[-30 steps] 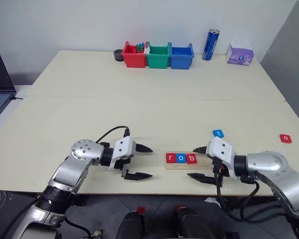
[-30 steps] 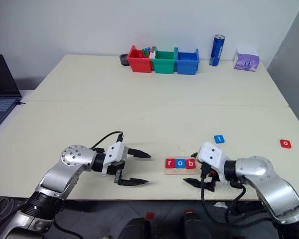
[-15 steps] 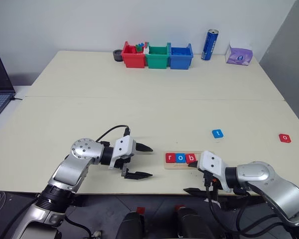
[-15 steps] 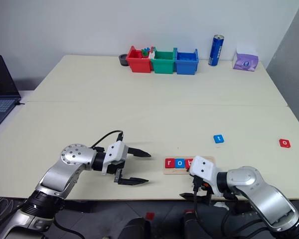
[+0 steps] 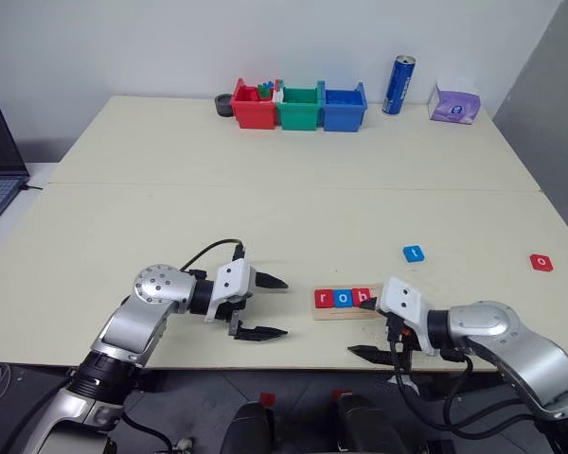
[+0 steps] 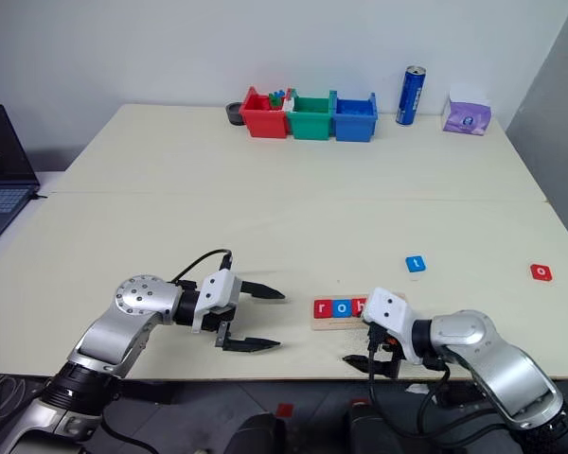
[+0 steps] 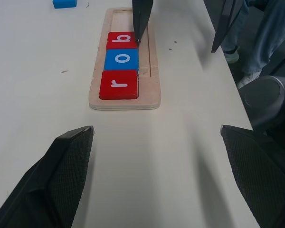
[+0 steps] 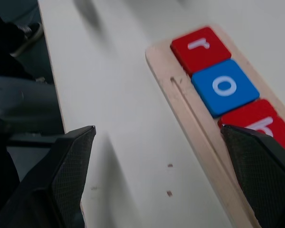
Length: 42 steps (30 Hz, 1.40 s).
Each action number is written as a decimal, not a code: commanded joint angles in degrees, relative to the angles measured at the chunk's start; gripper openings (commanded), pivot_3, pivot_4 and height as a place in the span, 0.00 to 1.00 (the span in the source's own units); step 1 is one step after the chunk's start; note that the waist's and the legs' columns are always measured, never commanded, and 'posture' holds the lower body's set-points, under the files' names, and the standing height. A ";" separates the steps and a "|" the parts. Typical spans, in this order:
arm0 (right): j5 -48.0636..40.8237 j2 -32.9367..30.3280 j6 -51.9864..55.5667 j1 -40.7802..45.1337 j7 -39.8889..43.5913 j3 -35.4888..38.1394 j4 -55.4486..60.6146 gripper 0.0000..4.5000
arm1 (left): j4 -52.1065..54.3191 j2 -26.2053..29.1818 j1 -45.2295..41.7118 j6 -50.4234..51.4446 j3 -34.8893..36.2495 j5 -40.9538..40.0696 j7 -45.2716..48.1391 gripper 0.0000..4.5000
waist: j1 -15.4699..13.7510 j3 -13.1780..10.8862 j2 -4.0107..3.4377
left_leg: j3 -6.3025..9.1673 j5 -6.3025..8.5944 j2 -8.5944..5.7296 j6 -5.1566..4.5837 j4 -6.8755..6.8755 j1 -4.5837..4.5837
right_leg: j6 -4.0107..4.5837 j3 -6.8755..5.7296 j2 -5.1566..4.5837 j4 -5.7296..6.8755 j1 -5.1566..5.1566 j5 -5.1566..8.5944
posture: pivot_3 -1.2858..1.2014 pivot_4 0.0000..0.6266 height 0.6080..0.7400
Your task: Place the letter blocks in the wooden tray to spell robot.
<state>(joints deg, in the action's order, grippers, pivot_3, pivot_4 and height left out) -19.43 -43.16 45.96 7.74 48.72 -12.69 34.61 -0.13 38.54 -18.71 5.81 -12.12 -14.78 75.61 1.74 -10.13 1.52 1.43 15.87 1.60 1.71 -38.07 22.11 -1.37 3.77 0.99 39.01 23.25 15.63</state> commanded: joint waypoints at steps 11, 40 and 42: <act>-8.59 7.76 2.18 -2.76 -15.40 33.59 -7.82 1.00 | 3.08 -0.64 -0.61 2.83 1.38 -2.47 -1.40 1.00 | -0.04 0.01 0.02 | -0.03 0.00 -0.01 0.00 0.01 0.01 | 0.00 0.03 -0.01 0.00 -0.02 0.00 | 0.52 0.24 1.00; 8.91 4.36 -24.28 20.58 -38.19 39.52 -77.03 0.96 | 4.83 -1.41 -3.27 5.51 0.20 -2.80 -0.99 1.00 | 1.25 0.05 -0.15 | -0.39 0.00 -0.06 -0.01 0.10 -0.14 | 0.30 0.38 0.07 -0.01 -0.02 -0.18 | 0.52 0.24 1.00; 8.15 4.88 -22.38 19.78 -39.25 40.36 -76.04 0.86 | 5.37 -1.24 -3.11 5.86 0.30 -2.93 -1.08 1.00 | 1.20 0.05 -0.14 | -0.37 0.00 -0.06 -0.01 0.09 -0.14 | 0.30 0.37 0.07 -0.01 -0.04 -0.18 | 0.52 0.24 1.00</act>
<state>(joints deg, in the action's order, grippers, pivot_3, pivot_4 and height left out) -10.66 -38.04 21.09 28.63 11.00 26.97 -41.45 2.57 36.73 -21.25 11.39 -12.15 -17.16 74.45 2.93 -10.07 1.38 1.10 15.87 1.54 1.70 -37.98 21.97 -1.07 4.13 1.06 39.00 23.20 15.45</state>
